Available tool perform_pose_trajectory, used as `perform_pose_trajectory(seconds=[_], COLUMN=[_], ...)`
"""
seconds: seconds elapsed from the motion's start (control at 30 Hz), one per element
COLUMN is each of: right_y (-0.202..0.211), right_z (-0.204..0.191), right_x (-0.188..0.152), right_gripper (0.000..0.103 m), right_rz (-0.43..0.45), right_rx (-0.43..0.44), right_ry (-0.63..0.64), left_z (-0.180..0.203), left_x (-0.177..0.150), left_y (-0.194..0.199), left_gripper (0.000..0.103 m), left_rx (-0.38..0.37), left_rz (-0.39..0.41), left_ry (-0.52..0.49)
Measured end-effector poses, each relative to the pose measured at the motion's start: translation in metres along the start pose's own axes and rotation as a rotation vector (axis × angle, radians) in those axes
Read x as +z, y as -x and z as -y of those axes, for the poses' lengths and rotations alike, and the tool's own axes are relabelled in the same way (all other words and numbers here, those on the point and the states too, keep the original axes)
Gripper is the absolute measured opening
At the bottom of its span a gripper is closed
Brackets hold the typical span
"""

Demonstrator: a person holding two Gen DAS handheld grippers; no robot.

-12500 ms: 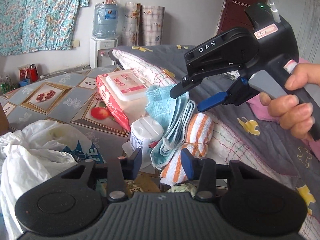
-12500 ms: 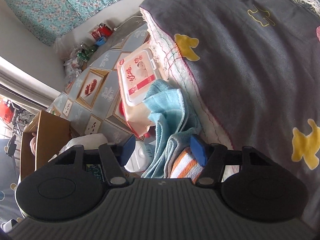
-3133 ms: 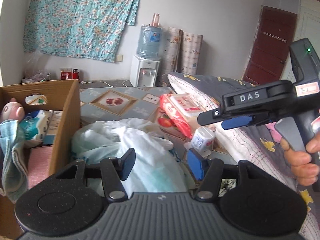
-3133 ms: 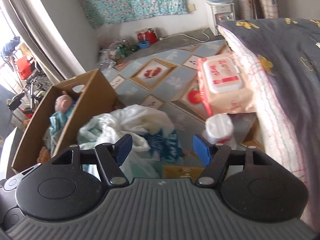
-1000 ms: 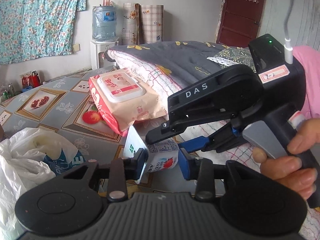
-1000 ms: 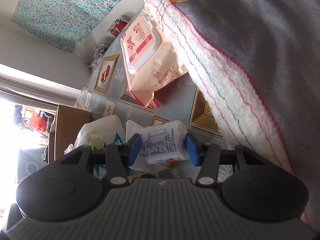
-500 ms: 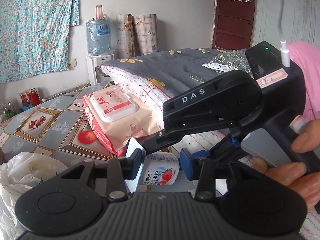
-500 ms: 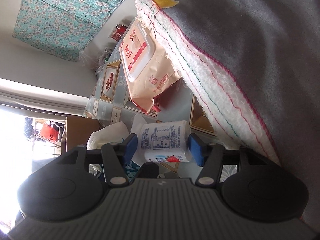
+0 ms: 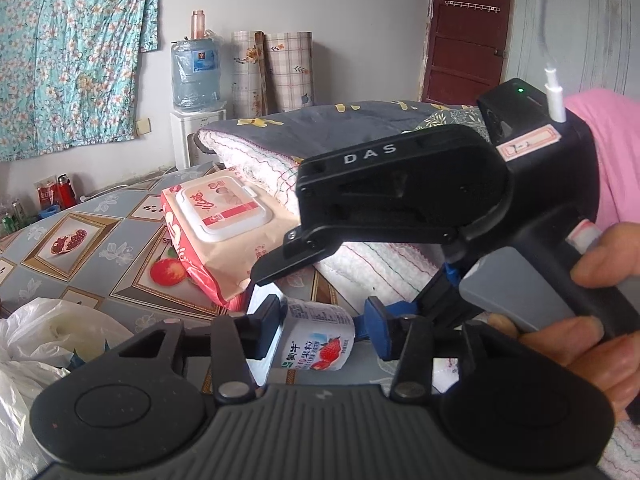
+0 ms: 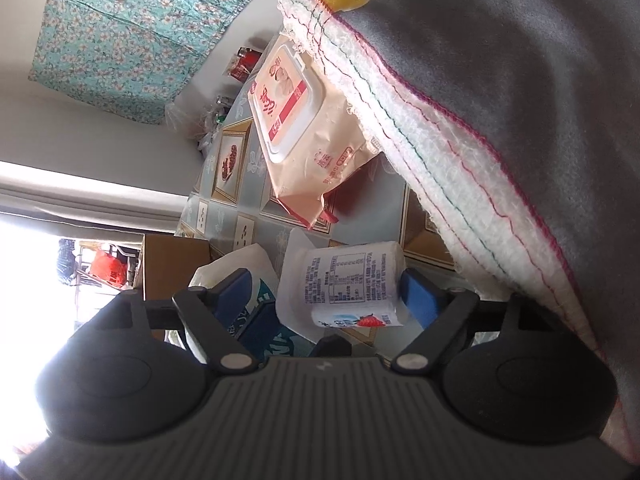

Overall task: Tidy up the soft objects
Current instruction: 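Lift the yogurt cup off the bed with the right tool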

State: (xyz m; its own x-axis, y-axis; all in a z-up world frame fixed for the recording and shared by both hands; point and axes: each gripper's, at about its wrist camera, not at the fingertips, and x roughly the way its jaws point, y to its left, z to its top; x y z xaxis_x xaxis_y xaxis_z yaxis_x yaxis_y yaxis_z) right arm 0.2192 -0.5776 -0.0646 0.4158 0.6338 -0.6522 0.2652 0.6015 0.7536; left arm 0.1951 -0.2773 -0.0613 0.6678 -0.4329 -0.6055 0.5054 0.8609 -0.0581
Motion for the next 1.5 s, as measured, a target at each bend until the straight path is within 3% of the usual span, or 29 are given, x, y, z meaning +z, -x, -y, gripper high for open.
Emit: perform_pose_trajectory(seconds=[0.17, 0.4, 0.53, 0.7, 0.97, 1.17, 1.37, 1.5], right_y=[0.000, 0.000, -0.015, -0.044, -0.027, -0.015, 0.002, 0.000], right_z=[0.002, 0.016, 0.018, 0.016, 0.002, -0.007, -0.022, -0.015], right_x=[-0.002, -0.002, -0.005, -0.005, -0.006, -0.011, -0.007, 0.001], right_gripper=[0.065, 0.064, 0.063, 0.065, 0.068, 0.068, 0.068, 0.065], right_rz=[0.018, 0.029, -0.032, -0.079, -0.035, -0.010, 0.079, 0.076], right_rx=[-0.055, -0.001, 0.105, 0.142, 0.023, -0.035, -0.068, -0.069], right_ry=[-0.021, -0.092, -0.138, -0.157, -0.087, -0.046, 0.058, 0.052], left_z=[0.003, -0.006, -0.020, -0.035, -0.049, -0.049, -0.038, -0.027], left_x=[-0.001, -0.001, -0.001, -0.001, -0.008, -0.014, -0.010, -0.009], left_y=[0.001, 0.009, 0.024, 0.023, 0.022, 0.020, 0.013, 0.004], left_gripper=[0.045, 0.045, 0.049, 0.049, 0.049, 0.054, 0.059, 0.062], left_rx=[-0.027, -0.063, -0.024, 0.060, 0.073, 0.034, 0.029, 0.024], left_rz=[0.007, -0.008, 0.010, -0.039, -0.099, -0.127, -0.119, -0.123], left_ry=[-0.010, 0.014, 0.033, 0.045, 0.095, 0.137, 0.114, 0.058])
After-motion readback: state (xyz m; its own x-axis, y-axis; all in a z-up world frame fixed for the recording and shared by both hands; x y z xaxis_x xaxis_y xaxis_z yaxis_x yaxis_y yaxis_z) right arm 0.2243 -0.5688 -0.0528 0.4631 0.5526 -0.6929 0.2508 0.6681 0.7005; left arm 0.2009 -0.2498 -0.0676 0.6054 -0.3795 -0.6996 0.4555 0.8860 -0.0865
